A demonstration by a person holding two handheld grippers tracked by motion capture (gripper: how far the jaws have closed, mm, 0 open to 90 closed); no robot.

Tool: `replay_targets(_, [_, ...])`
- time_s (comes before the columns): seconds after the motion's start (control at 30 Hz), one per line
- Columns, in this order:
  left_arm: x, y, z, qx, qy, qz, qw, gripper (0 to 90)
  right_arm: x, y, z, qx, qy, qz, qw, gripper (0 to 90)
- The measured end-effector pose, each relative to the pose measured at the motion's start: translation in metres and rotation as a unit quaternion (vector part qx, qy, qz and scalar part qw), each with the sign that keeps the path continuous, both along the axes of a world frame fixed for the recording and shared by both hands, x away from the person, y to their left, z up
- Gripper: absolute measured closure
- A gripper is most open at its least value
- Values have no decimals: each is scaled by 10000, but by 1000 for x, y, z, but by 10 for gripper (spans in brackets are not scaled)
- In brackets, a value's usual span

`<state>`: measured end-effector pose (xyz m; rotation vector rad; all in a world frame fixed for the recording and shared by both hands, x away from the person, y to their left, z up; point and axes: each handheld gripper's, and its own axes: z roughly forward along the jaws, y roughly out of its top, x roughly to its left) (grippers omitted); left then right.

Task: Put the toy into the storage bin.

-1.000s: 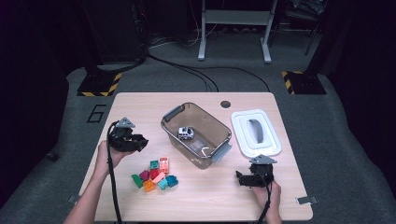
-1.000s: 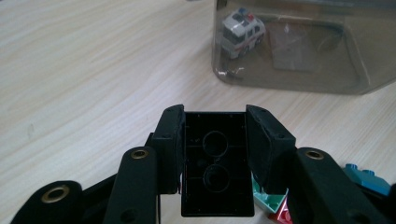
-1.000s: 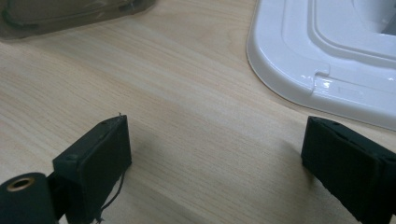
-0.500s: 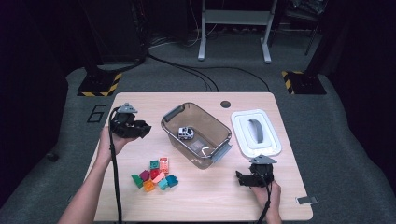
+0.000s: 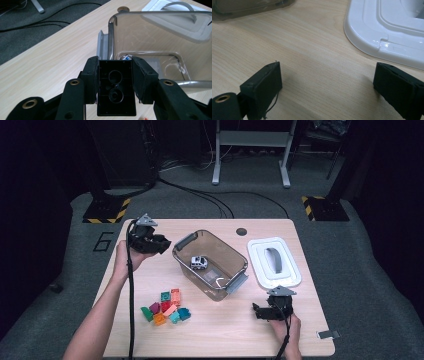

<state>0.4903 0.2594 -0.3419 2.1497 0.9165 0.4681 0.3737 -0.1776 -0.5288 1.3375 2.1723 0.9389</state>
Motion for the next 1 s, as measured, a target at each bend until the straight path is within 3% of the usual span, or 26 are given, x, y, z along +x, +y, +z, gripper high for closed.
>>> replay_targets(0.53, [16, -42, 5, 57, -84, -187, 9998, 590, 0, 0, 0, -12, -14, 14, 10000, 75])
replay_targets(1.0, [26, -64, -13, 102, 164, -241, 9995, 589, 0, 0, 0, -14, -15, 12, 10000, 75])
